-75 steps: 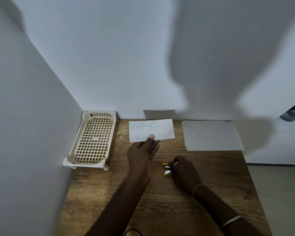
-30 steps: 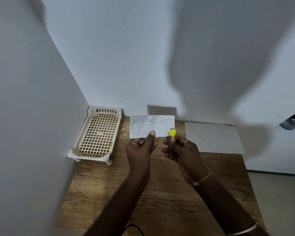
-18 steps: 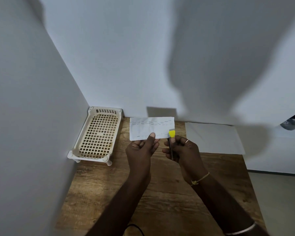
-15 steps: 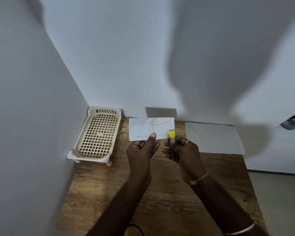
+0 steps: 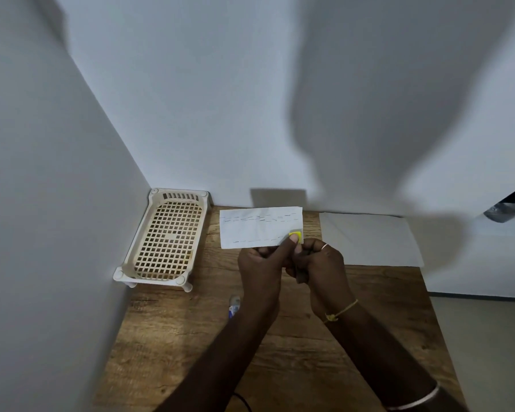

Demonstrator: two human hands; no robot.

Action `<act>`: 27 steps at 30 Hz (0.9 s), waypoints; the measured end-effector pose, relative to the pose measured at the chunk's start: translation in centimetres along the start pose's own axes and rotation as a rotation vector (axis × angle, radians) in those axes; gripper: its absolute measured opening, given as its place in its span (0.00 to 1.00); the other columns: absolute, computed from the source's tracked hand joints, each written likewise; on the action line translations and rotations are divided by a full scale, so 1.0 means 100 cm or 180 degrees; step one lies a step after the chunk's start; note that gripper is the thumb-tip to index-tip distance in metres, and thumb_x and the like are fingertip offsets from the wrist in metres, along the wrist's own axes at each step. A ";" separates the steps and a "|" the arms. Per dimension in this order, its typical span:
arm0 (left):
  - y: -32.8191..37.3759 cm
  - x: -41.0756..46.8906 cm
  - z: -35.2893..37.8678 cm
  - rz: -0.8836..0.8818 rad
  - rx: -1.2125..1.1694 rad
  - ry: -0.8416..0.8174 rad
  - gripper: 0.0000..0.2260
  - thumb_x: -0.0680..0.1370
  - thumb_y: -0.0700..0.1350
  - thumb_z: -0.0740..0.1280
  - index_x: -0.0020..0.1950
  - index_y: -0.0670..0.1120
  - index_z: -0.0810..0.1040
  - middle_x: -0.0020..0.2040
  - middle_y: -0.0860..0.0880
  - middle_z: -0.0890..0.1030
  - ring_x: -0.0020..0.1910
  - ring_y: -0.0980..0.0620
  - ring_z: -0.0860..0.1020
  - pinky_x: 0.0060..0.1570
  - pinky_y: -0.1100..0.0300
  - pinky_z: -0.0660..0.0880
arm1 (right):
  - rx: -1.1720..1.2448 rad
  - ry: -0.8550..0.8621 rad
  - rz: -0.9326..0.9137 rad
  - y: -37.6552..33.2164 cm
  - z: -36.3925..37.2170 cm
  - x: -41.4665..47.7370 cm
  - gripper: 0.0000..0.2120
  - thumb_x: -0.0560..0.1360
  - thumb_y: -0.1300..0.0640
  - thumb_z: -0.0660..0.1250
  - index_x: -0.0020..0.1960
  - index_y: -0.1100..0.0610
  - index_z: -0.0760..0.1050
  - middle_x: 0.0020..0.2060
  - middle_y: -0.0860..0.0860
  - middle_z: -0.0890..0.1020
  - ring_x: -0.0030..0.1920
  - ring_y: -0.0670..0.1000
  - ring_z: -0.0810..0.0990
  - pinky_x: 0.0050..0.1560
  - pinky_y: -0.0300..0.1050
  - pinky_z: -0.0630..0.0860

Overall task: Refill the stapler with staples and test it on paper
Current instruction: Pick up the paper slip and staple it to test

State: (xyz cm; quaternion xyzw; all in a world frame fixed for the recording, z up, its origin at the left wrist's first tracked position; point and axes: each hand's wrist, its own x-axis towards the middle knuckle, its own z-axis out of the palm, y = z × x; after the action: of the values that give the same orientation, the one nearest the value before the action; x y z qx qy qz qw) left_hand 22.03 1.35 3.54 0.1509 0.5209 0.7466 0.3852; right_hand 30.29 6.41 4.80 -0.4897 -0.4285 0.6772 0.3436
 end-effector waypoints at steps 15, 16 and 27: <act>-0.003 0.009 -0.006 -0.0136 -0.0105 0.0026 0.15 0.77 0.45 0.76 0.61 0.39 0.83 0.53 0.39 0.87 0.52 0.38 0.86 0.48 0.49 0.84 | 0.0178 -0.0513 -0.0107 0.006 -0.010 -0.005 0.11 0.78 0.58 0.70 0.59 0.60 0.79 0.53 0.59 0.85 0.50 0.56 0.86 0.45 0.46 0.83; -0.004 0.008 -0.006 -0.0143 -0.0131 0.0041 0.15 0.77 0.44 0.76 0.61 0.40 0.84 0.54 0.39 0.87 0.52 0.38 0.87 0.48 0.49 0.84 | 0.0165 -0.0521 -0.0157 0.008 -0.012 -0.004 0.12 0.77 0.60 0.71 0.59 0.60 0.79 0.53 0.59 0.86 0.52 0.57 0.86 0.45 0.46 0.83; -0.008 0.007 0.001 -0.0436 -0.0707 0.0554 0.17 0.76 0.39 0.76 0.64 0.43 0.82 0.57 0.45 0.87 0.57 0.45 0.86 0.51 0.54 0.84 | -0.1272 0.0324 -0.1245 0.030 -0.024 -0.005 0.10 0.71 0.51 0.78 0.47 0.49 0.77 0.41 0.45 0.85 0.42 0.43 0.85 0.40 0.37 0.80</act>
State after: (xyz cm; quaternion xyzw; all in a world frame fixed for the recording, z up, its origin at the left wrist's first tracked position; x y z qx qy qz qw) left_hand 22.00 2.05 2.75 0.0062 0.4756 0.7819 0.4030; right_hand 32.58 5.34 1.87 -0.4890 -0.6220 0.4747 0.3855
